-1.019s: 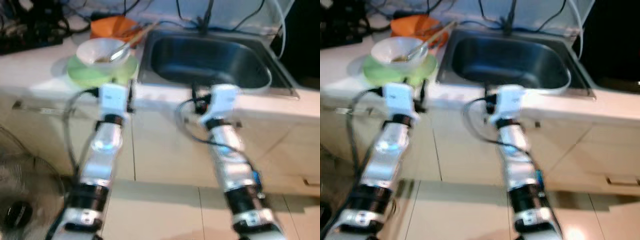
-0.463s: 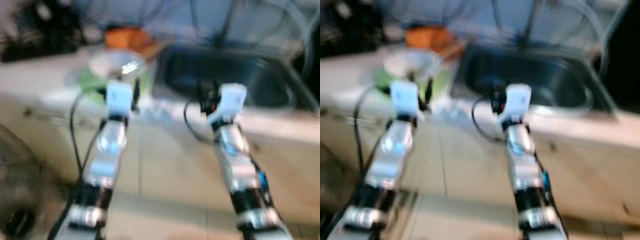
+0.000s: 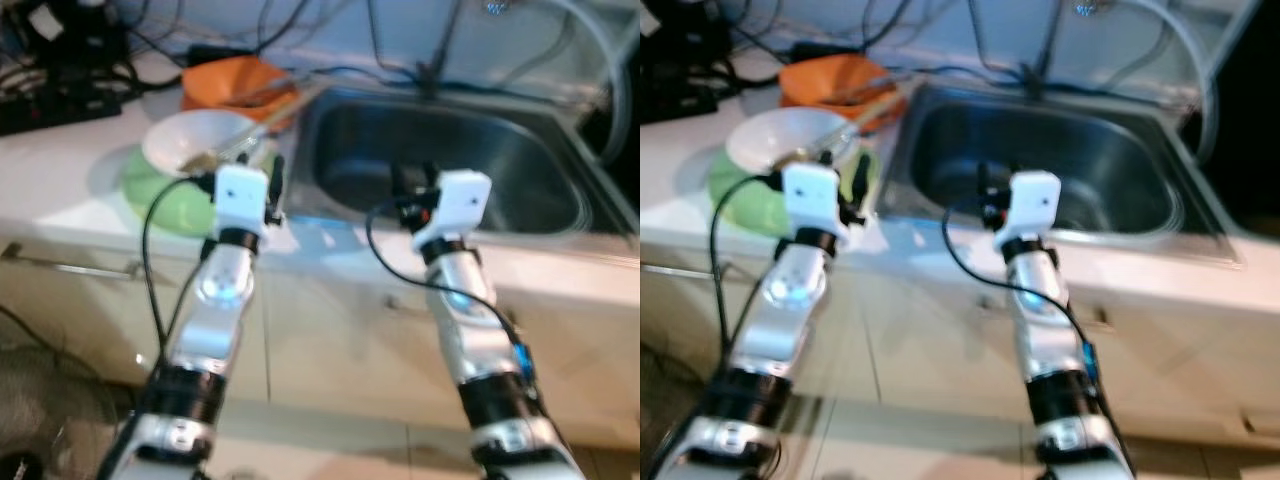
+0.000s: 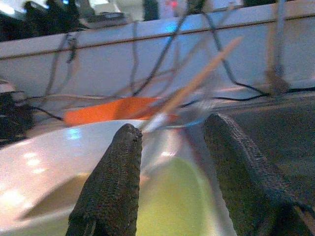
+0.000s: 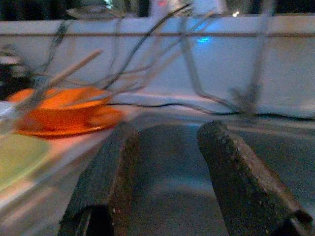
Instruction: Kitchen organization
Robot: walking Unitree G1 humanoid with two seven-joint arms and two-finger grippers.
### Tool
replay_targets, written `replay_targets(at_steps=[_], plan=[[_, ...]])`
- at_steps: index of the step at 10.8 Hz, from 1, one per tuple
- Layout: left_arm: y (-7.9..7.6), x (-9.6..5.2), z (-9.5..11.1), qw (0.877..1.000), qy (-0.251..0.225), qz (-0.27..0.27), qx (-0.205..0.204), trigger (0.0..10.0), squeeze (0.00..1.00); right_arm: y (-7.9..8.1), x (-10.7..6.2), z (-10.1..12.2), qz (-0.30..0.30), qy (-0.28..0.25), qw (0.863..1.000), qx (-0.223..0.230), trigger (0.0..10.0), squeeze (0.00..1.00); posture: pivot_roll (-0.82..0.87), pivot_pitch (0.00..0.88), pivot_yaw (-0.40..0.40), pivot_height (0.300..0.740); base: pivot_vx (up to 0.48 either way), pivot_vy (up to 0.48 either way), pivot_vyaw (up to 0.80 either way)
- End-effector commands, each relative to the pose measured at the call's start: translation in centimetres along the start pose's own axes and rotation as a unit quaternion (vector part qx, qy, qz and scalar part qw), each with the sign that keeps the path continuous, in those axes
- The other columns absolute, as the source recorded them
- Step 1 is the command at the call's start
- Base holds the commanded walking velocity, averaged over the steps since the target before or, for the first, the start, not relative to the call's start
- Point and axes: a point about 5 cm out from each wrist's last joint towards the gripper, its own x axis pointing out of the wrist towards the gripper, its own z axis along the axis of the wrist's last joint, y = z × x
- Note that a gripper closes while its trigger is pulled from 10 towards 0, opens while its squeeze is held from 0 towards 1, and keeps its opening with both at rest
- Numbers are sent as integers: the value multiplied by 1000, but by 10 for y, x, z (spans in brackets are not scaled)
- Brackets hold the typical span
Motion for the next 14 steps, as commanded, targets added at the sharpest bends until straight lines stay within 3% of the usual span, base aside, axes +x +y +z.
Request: replay_targets(at_steps=[1,7,9,11,14], plan=[[-2,1,5,1000,-8,-6,-3,10000,0,-3,0,3,1,-7,1000,-6,10000,0,23,29,-52,740,307,0,0],[-18,-3,24,996,-62,-64,28,10000,0,-1,0,3,0,-10,1000,-2,10000,0,27,32,-50,740,0,0,0],[-19,1,25,995,-53,-69,53,10000,0,-1,0,2,0,-9,1000,0,10000,0,30,31,-52,740,0,0,0],[-18,1,20,996,-41,-62,53,10000,0,1,1,2,5,-9,1000,1,10000,0,29,30,-52,740,0,0,-478],[-17,1,20,996,-38,-56,52,10000,0,6,-1,3,24,-17,999,-23,10000,0,32,31,-52,740,0,0,213]])
